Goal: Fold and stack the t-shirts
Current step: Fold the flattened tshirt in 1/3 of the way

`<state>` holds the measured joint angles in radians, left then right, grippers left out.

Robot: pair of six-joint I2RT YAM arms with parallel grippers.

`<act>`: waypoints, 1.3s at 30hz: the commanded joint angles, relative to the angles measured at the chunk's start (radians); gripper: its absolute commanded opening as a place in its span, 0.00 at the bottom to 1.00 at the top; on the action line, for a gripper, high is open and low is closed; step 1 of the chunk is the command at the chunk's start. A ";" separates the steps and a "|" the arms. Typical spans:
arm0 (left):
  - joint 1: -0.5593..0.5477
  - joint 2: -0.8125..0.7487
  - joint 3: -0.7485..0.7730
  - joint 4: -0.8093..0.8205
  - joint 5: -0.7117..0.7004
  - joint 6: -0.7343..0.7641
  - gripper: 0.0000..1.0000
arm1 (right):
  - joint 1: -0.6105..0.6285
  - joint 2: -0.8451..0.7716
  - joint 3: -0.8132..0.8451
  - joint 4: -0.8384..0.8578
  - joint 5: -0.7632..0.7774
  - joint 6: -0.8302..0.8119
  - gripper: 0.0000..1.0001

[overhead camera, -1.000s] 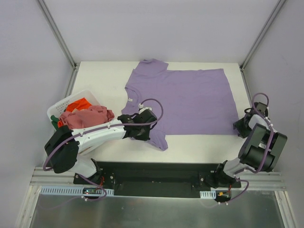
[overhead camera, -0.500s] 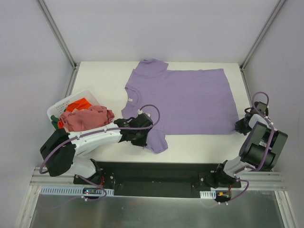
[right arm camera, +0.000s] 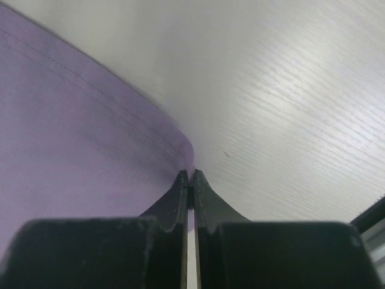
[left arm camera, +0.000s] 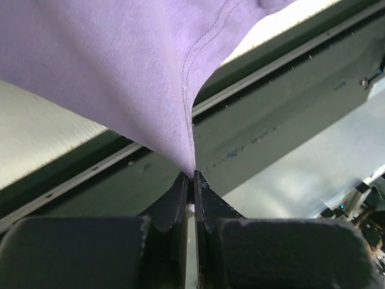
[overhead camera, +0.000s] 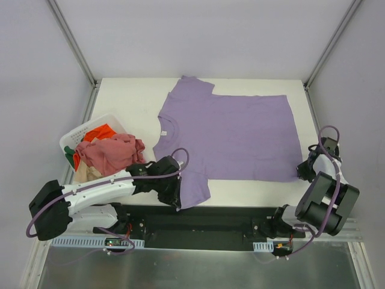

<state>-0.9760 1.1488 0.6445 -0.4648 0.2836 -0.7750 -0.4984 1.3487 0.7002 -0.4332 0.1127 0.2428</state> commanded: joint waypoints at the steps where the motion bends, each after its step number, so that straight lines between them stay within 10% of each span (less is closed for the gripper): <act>1: -0.024 -0.092 -0.029 -0.041 0.077 -0.072 0.00 | -0.014 -0.063 -0.025 -0.084 0.059 -0.020 0.00; 39: 0.353 0.282 0.610 0.092 -0.205 0.333 0.00 | 0.058 0.115 0.378 -0.185 -0.242 -0.071 0.01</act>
<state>-0.6540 1.4078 1.1793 -0.4221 0.0948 -0.5308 -0.4465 1.4353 0.9974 -0.5789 -0.1005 0.1871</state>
